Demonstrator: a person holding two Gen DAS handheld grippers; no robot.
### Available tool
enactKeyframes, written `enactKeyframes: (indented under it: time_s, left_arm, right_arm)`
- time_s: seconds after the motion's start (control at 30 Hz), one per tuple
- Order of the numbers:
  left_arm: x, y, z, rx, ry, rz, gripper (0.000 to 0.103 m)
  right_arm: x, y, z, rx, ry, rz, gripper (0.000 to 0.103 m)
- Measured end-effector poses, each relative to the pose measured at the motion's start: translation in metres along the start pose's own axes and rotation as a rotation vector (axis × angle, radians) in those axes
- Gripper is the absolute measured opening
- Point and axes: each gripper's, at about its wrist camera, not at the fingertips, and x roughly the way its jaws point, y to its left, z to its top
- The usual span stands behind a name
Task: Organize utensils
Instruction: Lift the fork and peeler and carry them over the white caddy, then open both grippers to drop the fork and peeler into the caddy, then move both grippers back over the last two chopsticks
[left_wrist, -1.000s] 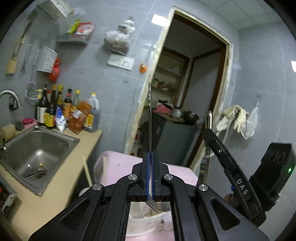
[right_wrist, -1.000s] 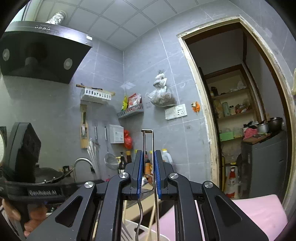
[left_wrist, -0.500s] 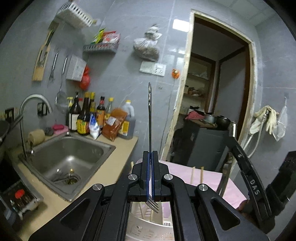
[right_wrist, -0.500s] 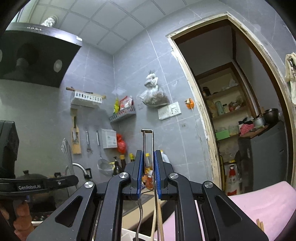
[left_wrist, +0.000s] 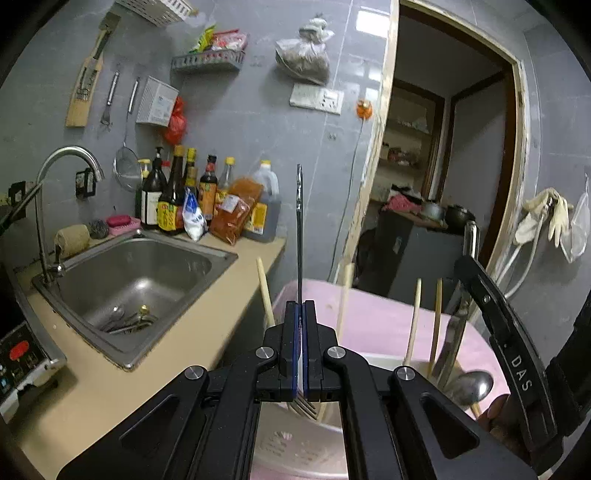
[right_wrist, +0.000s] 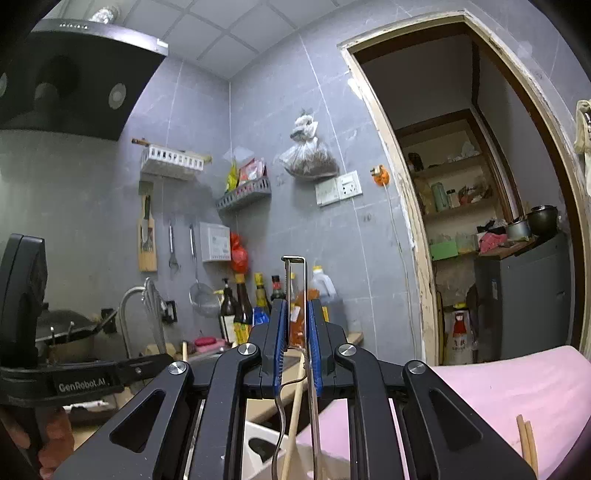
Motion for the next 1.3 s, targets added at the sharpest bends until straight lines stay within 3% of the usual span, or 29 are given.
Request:
enactKeyframes:
  time_s: [0.27, 0.57, 0.67, 0.83, 0.9, 0.97, 1.07, 1.1, 1.23, 1.3]
  left_arm:
    - [0.011, -0.007, -0.014, 0.027, 0.061, -0.023, 0.001]
    - [0.008, 0.003, -0.013, -0.050, 0.100, -0.133, 0.003]
    - [0.000, 0.002, -0.010, -0.055, 0.079, -0.159, 0.003]
    - [-0.011, -0.004, -0.001, -0.040, 0.043, -0.171, 0.006]
    - [-0.015, -0.007, 0.002, -0.033, 0.029, -0.172, 0.008]
    - [-0.019, -0.012, 0.005, -0.019, 0.012, -0.172, 0.017]
    - [-0.028, -0.023, 0.007, 0.000, -0.027, -0.182, 0.042]
    - [-0.031, -0.028, 0.007, 0.003, -0.043, -0.192, 0.048]
    - [-0.036, -0.051, 0.006, 0.045, -0.057, -0.221, 0.055]
    - [-0.034, -0.066, 0.002, 0.074, -0.044, -0.244, 0.058]
  right_arm:
    - [0.001, -0.002, -0.012, 0.008, 0.073, 0.002, 0.011]
    - [-0.003, -0.003, -0.019, 0.004, 0.126, 0.004, 0.013]
    - [-0.006, -0.004, -0.019, 0.008, 0.126, 0.005, 0.022]
    - [-0.013, -0.003, -0.014, 0.005, 0.107, 0.011, 0.023]
    - [-0.019, -0.005, -0.006, 0.007, 0.088, 0.006, 0.027]
    - [-0.025, -0.008, 0.001, 0.008, 0.073, -0.004, 0.033]
    - [-0.040, -0.019, 0.014, 0.011, 0.063, -0.042, 0.049]
    - [-0.045, -0.023, 0.017, 0.010, 0.062, -0.054, 0.050]
    - [-0.070, -0.048, 0.024, -0.028, 0.102, -0.136, 0.067]
    - [-0.083, -0.060, 0.026, -0.049, 0.126, -0.174, 0.071]
